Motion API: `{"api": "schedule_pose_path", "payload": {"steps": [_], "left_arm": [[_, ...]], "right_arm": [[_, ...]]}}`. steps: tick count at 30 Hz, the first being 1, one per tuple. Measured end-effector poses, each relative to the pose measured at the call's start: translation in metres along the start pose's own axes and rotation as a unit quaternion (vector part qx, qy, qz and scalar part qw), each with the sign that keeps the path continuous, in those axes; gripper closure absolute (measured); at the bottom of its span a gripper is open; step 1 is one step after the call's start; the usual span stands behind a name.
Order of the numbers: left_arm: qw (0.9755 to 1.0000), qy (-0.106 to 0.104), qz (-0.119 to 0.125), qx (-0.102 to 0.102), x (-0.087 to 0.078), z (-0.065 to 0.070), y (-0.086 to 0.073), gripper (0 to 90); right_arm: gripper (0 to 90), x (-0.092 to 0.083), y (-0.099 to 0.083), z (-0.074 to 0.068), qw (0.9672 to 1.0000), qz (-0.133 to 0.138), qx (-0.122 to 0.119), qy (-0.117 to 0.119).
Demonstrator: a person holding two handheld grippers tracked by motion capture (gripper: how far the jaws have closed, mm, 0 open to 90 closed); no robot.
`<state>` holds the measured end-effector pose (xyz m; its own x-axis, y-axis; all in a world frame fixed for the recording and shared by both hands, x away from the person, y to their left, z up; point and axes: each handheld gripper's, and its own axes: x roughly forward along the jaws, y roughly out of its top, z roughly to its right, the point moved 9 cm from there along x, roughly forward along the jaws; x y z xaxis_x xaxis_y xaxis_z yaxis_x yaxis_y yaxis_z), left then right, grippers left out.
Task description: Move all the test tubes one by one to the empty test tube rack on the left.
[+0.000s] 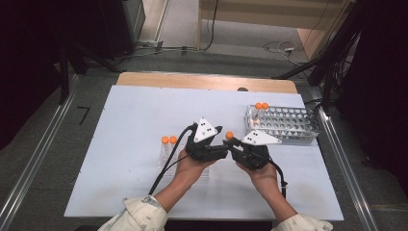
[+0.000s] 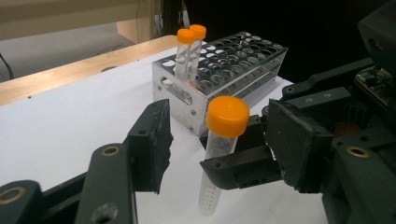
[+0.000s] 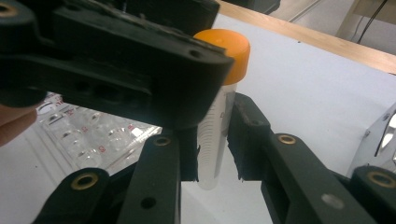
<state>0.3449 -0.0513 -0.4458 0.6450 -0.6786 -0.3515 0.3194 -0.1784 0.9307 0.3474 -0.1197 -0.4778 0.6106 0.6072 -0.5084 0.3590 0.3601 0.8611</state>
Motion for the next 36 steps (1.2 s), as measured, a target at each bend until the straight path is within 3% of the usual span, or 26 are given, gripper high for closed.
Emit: {"api": "schedule_pose_path", "payload": {"steps": [16,21,27,32,36], "left_arm": [[1.0000,0.003,0.005,0.008,0.003,0.003,0.002,59.6],[0.9999,0.004,0.008,0.010,0.002,0.003,0.002,69.1],[0.9998,0.008,0.011,0.015,0.002,0.003,0.003,70.0],[0.9998,0.010,0.016,0.012,0.000,0.001,0.006,70.3],[0.9996,0.014,0.020,0.011,-0.005,-0.002,0.009,70.3]], "right_arm": [[71.4,0.000,0.003,-0.005,0.9999,0.002,-0.001,0.011],[71.4,-0.001,0.004,-0.005,0.9999,0.003,0.002,0.012],[69.7,-0.002,0.004,-0.005,0.9998,0.007,0.005,0.016],[38.4,-0.001,0.002,-0.002,0.9998,0.004,0.013,0.014],[27.3,0.000,-0.003,0.006,0.9994,0.003,0.034,0.006]]}}
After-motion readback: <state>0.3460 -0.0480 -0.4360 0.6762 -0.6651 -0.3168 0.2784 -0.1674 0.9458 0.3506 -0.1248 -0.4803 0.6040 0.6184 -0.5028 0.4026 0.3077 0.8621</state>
